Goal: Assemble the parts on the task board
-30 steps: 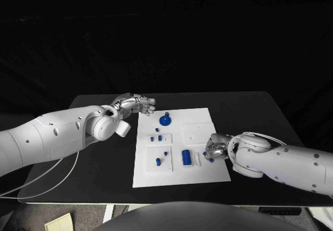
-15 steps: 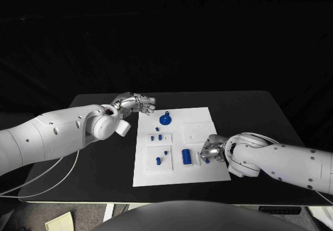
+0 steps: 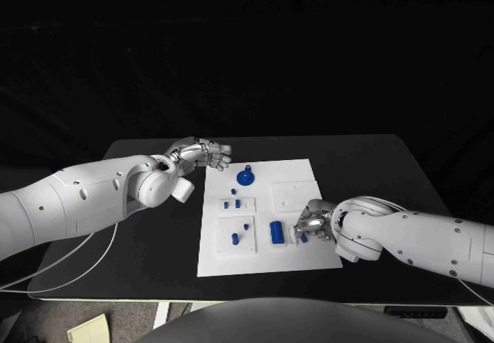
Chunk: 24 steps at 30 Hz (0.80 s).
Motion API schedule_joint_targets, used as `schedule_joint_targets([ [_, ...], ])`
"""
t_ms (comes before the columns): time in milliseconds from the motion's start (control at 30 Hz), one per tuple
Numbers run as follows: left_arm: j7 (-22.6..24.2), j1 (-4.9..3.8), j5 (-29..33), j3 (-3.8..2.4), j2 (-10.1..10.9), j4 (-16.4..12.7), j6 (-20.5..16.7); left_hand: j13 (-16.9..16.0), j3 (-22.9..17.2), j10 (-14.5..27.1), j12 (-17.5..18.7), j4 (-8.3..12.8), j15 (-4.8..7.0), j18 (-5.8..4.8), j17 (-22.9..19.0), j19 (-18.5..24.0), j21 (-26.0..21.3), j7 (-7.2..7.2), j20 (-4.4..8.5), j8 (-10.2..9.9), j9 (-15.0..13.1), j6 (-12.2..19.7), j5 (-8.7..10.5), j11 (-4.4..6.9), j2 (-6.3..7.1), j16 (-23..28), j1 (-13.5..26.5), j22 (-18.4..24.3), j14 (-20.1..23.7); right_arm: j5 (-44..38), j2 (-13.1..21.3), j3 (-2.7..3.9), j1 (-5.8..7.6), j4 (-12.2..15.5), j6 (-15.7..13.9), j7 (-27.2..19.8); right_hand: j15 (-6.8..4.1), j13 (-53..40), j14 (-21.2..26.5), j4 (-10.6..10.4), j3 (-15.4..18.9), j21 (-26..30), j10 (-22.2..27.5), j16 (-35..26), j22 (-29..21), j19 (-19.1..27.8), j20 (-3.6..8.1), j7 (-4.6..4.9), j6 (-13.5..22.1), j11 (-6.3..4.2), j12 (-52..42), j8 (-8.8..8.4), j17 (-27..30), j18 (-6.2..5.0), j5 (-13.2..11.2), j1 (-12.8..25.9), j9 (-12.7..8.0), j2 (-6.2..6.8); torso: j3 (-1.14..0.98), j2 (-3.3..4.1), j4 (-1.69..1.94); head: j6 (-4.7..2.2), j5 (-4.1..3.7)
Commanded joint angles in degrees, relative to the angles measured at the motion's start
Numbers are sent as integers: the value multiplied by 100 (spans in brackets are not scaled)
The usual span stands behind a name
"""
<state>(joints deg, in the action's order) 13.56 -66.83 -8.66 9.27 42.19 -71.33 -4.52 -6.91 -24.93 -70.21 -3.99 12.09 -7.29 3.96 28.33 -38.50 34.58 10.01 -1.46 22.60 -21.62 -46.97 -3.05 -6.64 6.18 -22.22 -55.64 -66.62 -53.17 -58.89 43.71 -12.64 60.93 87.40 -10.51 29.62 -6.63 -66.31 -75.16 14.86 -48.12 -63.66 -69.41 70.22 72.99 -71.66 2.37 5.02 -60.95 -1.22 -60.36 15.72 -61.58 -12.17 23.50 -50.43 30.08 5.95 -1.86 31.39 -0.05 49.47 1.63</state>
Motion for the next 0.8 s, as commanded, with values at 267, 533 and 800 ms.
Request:
schedule_joint_targets([
  [267, 6, -7, -15, -5, 10, -24, 90, 10, 21, 27, -18, 30, -16, 86, 11, 2, -23, -7, -25, 10, 7, 38, 6, 3, -43, 39, -11, -9, -15, -20, 51, -1, -1, 11, 173, 14, -52, 4, -3, -283, 48, 7, -9, -32, -10, 3, 49, -20, -57, -30, -13, 34, -20, -283, -801, 143, -35, 70, 3, -1, 1, 10, 22],
  [533, -15, -7, -23, -5, 17, -26, 105, 11, 21, 29, -17, 31, -16, 86, 13, 2, -25, -7, -25, 9, 8, 39, 7, 2, -41, 41, -12, -11, -14, -22, 83, 0, -1, 26, 260, -12, -63, -4, 6, -608, 0, 4, -2, -40, -9, 19, 73, -31, -76, -38, -12, 49, -37, -283, -1892, 178, -85, 205, -3, 0, -6, 7, 34],
  [800, -36, -8, -32, -5, 20, -29, 120, 12, 21, 30, -17, 31, -17, 85, 15, 3, -28, -7, -26, 9, 8, 39, 7, 2, -40, 44, -12, -12, -13, 34, 115, 1, 2, 61, 452, -86, -67, -8, 9, -744, 47, -1, -1, -41, -7, 21, 77, -32, -81, -42, -13, 60, -44, -283, -2066, 245, -99, 304, -2, 1, -4, -1, 32],
])
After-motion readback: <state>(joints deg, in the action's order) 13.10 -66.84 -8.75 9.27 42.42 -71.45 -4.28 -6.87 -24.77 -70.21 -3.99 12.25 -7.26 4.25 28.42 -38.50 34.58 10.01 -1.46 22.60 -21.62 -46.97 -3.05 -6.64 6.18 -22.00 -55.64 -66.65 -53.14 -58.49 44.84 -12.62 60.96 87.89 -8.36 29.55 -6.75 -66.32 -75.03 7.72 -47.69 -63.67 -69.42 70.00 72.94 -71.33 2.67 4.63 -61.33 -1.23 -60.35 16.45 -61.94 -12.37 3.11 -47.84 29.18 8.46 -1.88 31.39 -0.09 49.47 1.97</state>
